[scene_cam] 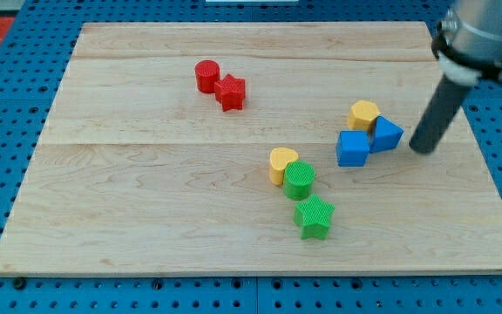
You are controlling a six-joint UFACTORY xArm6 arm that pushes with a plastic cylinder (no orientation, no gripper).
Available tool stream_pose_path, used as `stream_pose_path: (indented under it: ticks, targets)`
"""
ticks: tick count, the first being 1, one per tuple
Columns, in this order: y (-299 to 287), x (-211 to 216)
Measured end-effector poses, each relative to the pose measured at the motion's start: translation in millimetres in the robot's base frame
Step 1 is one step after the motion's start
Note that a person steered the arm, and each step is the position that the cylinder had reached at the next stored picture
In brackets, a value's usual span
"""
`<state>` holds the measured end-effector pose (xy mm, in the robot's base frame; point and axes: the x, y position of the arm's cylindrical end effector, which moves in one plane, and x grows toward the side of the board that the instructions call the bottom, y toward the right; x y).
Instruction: Move the hexagon towards the left side of the board
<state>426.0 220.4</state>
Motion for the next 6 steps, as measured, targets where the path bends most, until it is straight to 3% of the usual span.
stream_pose_path:
  ticks: [1,4,5,6]
  targets:
    - [-28.7,-30.9]
    - [-227.1,-2.2]
    - [-221.3,0.5]
    - [-120.4,5.5]
